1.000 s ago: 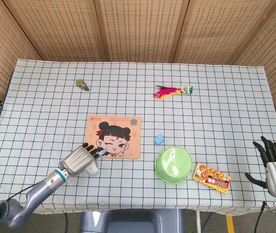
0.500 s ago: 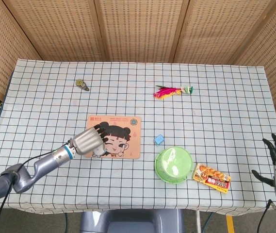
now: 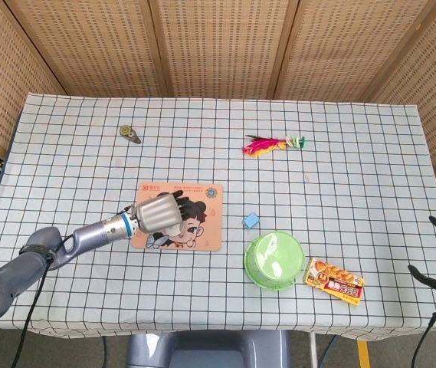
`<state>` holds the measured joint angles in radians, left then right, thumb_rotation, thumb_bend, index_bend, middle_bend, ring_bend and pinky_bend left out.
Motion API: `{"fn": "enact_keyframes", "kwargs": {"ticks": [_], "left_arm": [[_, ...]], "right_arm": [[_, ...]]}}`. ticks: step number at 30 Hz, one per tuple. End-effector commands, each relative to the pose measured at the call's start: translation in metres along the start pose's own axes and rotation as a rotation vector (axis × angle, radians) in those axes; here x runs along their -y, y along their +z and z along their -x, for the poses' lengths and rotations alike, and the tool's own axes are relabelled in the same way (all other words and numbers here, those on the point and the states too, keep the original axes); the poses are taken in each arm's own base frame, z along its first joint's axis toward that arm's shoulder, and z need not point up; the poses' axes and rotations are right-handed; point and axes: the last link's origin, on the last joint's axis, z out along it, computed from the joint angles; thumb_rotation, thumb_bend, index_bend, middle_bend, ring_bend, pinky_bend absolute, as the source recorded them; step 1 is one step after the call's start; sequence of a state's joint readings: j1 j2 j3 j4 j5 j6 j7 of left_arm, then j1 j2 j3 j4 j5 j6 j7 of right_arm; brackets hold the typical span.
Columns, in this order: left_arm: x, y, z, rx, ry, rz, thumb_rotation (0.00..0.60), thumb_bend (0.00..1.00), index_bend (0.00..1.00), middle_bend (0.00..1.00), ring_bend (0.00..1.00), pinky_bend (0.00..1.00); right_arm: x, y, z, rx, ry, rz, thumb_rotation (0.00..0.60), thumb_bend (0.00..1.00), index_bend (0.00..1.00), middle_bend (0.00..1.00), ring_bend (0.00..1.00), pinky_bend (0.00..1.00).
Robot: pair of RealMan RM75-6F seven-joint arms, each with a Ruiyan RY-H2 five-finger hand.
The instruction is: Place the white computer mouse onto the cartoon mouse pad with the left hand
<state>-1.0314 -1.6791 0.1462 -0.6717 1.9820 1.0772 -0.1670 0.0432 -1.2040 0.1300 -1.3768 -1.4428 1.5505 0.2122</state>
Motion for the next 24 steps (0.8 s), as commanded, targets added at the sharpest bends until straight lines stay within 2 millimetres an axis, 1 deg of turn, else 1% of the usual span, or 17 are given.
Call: {"fn": "enact_keyframes", "kwargs": {"ticks": [1, 6, 9, 16, 18, 21, 24], "left_arm": [[-0.004, 0.009, 0.002, -0.008, -0.011, 0.031, 0.600, 0.36, 0.54, 0.31, 0.24, 0.28], [-0.005, 0.013, 0.009, 0.006, -0.030, 0.030, 0.600, 0.36, 0.53, 0.30, 0.24, 0.28], [-0.007, 0.016, 0.011, 0.011, -0.020, 0.046, 0.600, 0.36, 0.51, 0.28, 0.23, 0.26], [-0.007, 0.018, 0.015, 0.019, -0.013, 0.048, 0.600, 0.35, 0.46, 0.22, 0.18, 0.22], [-0.006, 0.018, 0.016, 0.027, -0.007, 0.048, 0.600, 0.35, 0.43, 0.19, 0.15, 0.20], [-0.006, 0.017, 0.018, 0.033, -0.001, 0.044, 0.600, 0.34, 0.29, 0.07, 0.05, 0.12], [-0.003, 0.016, 0.018, 0.029, 0.003, 0.034, 0.600, 0.31, 0.19, 0.00, 0.00, 0.08]], "right_arm": [[-0.001, 0.000, 0.000, 0.000, -0.001, 0.004, 0.600, 0.08, 0.15, 0.00, 0.00, 0.00], [-0.001, 0.001, 0.001, 0.002, -0.006, 0.005, 0.600, 0.08, 0.15, 0.00, 0.00, 0.00], [-0.002, 0.001, 0.002, 0.005, -0.008, 0.011, 0.600, 0.08, 0.15, 0.00, 0.00, 0.00], [-0.003, 0.002, 0.003, 0.010, -0.011, 0.014, 0.600, 0.07, 0.15, 0.00, 0.00, 0.00], [-0.003, 0.002, 0.004, 0.010, -0.012, 0.014, 0.600, 0.08, 0.15, 0.00, 0.00, 0.00], [-0.003, 0.002, 0.004, 0.011, -0.013, 0.013, 0.600, 0.08, 0.15, 0.00, 0.00, 0.00], [-0.002, 0.002, 0.005, 0.013, -0.014, 0.009, 0.600, 0.07, 0.15, 0.00, 0.00, 0.00]]}}
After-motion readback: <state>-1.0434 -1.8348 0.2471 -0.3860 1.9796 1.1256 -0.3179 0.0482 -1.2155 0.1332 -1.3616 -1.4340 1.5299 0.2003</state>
